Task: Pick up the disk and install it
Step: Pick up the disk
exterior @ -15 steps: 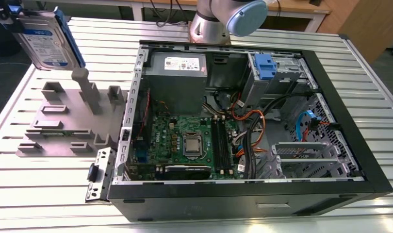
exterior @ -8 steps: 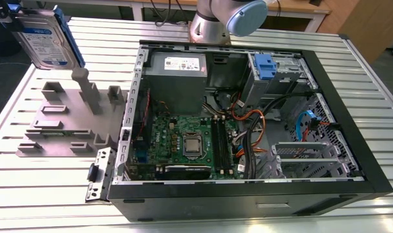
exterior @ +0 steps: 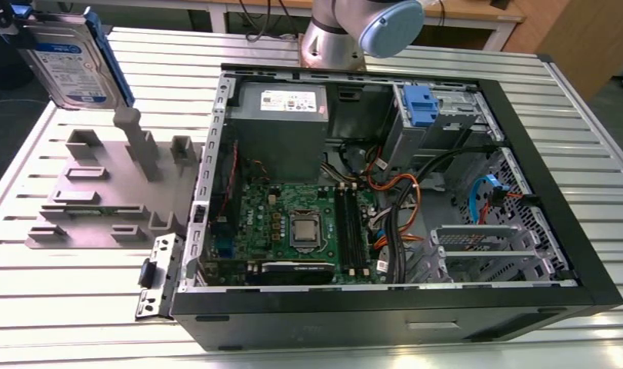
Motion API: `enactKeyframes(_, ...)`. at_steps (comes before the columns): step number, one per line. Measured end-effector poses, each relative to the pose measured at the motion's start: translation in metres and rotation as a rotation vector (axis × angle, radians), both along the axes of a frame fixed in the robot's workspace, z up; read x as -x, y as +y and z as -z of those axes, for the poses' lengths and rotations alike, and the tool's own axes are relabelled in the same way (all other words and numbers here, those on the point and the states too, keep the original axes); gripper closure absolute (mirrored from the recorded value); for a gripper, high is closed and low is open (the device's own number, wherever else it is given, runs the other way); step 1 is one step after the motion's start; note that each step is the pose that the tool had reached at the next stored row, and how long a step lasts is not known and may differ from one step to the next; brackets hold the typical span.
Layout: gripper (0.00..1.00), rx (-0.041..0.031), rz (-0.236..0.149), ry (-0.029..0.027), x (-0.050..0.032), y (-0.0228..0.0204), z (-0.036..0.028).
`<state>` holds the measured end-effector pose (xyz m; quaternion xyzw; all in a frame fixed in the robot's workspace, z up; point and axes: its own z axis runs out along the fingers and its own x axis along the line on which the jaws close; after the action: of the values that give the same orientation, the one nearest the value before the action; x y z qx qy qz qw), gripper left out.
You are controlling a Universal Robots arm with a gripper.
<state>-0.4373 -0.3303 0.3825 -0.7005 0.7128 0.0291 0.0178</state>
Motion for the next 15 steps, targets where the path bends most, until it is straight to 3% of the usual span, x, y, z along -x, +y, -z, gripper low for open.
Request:
enactKeyframes(8, 0.64, 0.0000, 0.000, -0.0001, 0.0000, 0.0000, -0.0097)
enactKeyframes(15, 0.64, 0.0000, 0.000, -0.0004, 0.0001, 0.0000, -0.0233)
